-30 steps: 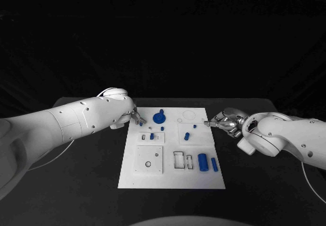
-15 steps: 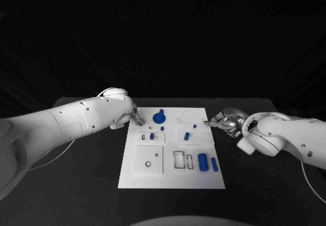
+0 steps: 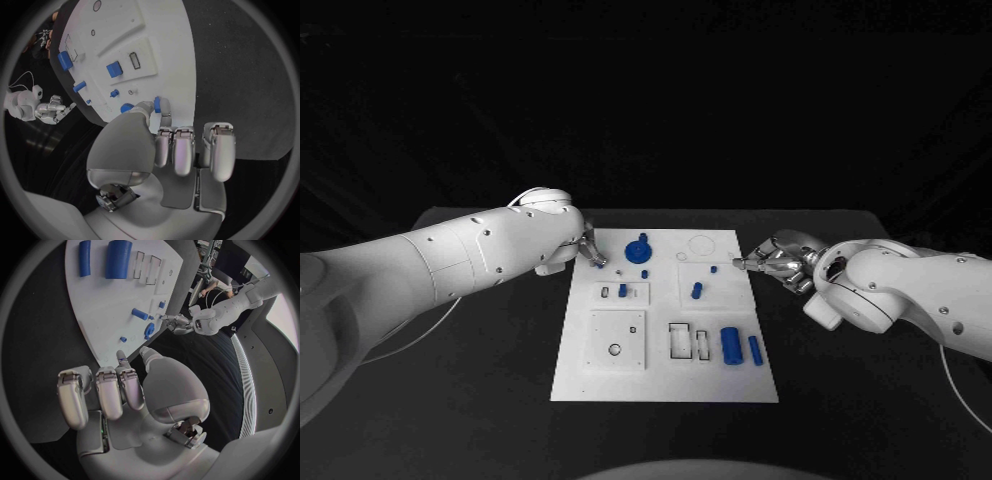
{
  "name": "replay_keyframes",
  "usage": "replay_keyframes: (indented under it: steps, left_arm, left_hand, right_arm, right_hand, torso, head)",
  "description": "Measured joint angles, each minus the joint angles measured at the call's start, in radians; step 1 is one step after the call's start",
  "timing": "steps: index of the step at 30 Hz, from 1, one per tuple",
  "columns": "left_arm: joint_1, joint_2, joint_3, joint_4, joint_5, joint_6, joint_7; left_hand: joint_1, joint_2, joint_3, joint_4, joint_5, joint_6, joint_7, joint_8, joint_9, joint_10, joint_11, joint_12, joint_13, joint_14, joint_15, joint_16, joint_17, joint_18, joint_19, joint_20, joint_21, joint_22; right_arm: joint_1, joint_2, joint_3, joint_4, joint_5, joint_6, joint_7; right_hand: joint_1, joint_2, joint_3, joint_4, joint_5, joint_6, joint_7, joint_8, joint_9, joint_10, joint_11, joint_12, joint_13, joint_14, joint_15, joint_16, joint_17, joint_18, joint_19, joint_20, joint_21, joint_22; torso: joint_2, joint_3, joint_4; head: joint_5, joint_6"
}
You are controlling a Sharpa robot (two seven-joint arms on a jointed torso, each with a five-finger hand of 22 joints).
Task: Assemble the parts on the task board
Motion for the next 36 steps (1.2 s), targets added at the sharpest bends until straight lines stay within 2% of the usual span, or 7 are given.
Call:
replay_keyframes:
  steps: [5,10,14,22,25,33,36]
  left_arm:
    - [0.0,-0.005,0.0,0.008,0.002,-0.004,0.015]
    - [0.0,-0.021,0.0,0.024,0.004,-0.013,0.026]
    - [0.004,-0.046,0.001,0.055,0.01,-0.023,0.03]
    - [0.034,-0.111,0.002,0.164,0.038,-0.036,0.024]
    - [0.041,-0.139,0.002,0.209,0.051,-0.039,0.015]
    - [0.05,-0.21,0.0,0.317,0.093,-0.039,-0.029]
    - [0.051,-0.223,0.0,0.342,0.104,-0.039,-0.052]
  left_hand:
    - [0.015,-0.016,0.05,0.027,0.001,0.0,0.0,-0.002,0.009,-0.001,0.002,0.0,0.0,0.0,0.0,0.0,0.0,0.0,0.0,0.0,0.0,0.0]
    - [0.015,-0.022,0.054,0.03,0.0,0.0,0.0,0.001,0.01,-0.001,0.002,0.0,0.0,0.0,0.0,0.0,0.0,0.0,0.0,0.0,0.0,0.0]
    - [0.014,-0.028,0.056,0.031,0.0,0.001,0.0,0.002,0.011,-0.001,0.002,0.0,0.0,0.0,0.0,0.0,0.001,0.0,0.0,0.0,0.0,0.0]
    - [0.013,-0.039,0.062,0.027,0.0,0.001,0.0,0.002,0.014,-0.001,0.002,0.0,0.0,0.0,0.0,0.0,0.001,0.0,0.0,0.0,0.0,0.0]
    - [0.01,-0.042,0.063,0.026,0.0,0.001,0.0,0.002,0.014,-0.001,0.002,0.0,0.0,0.0,0.0,0.0,0.001,0.0,0.0,0.0,0.0,0.0]
    - [0.004,-0.048,0.074,0.018,0.0,0.004,-0.001,0.003,0.015,-0.001,0.002,0.0,0.0,0.0,0.0,0.0,0.001,0.0,0.0,0.0,0.0,0.0]
    - [0.003,-0.049,0.086,0.017,-0.009,0.006,-0.002,0.006,0.017,-0.001,0.002,0.0,0.0,0.0,0.0,0.0,0.001,0.0,0.0,0.0,0.0,0.0]
  right_arm:
    - [0.0,-0.001,0.0,0.0,0.0,0.0,-0.001]
    - [0.0,-0.002,0.0,-0.001,-0.001,0.0,-0.002]
    - [0.0,-0.002,0.0,-0.002,-0.001,0.0,-0.003]
    - [0.0,-0.001,0.0,-0.003,-0.001,0.001,-0.004]
    - [0.0,0.0,0.0,-0.004,-0.002,0.001,-0.004]
    - [0.0,-0.001,0.0,-0.004,-0.002,0.001,-0.004]
    - [0.0,-0.001,0.0,-0.005,-0.002,0.001,-0.004]
  right_hand:
    - [0.0,0.0,0.0,0.0,0.0,0.0,0.0,0.0,0.0,0.0,0.0,0.0,0.0,0.0,0.0,0.0,0.0,0.0,0.0,0.0,0.0,0.0]
    - [0.0,0.0,0.0,0.0,0.0,0.0,0.0,0.0,0.0,0.0,0.0,0.0,0.0,0.0,0.0,0.0,0.0,0.0,0.0,0.0,0.0,0.0]
    - [0.0,0.0,0.0,0.0,0.0,0.0,0.0,0.0,0.0,0.0,0.0,0.0,0.0,0.0,0.0,0.0,0.0,0.0,0.0,0.0,0.0,0.0]
    - [0.0,0.0,0.0,0.0,0.0,0.0,0.0,0.0,0.0,0.0,0.0,0.0,0.0,0.0,0.0,0.0,0.0,0.0,0.0,0.0,0.0,0.0]
    - [0.0,0.0,0.0,0.0,0.0,0.0,0.0,0.0,0.0,0.0,0.0,0.0,0.0,0.0,0.0,0.0,0.0,0.0,0.0,0.0,0.0,0.0]
    - [0.0,0.0,0.0,0.0,0.0,0.0,0.0,0.0,0.0,0.0,0.0,0.0,0.0,0.0,0.0,0.0,0.0,0.0,0.0,0.0,0.0,0.0]
    - [0.0,0.0,0.0,0.0,0.0,0.0,0.0,0.0,0.0,0.0,0.0,0.0,0.0,0.0,0.0,0.0,0.0,0.0,0.0,0.0,0.0,0.0]
  torso:
    - [0.0,-0.0001,0.0002]
    - [0.0,-0.0001,0.0006]
    - [0.0,0.0001,0.0008]
    - [-0.001,0.0005,0.0014]
    - [-0.001,0.0005,0.0013]
    - [0.0,0.0005,0.0017]
    - [0.0,0.0005,0.0016]
  head:
    - [-0.002,-0.001]
    - [-0.001,-0.001]
    - [-0.001,-0.003]
    - [0.0,-0.005]
    - [0.001,-0.005]
    - [0.001,-0.01]
    - [0.006,-0.011]
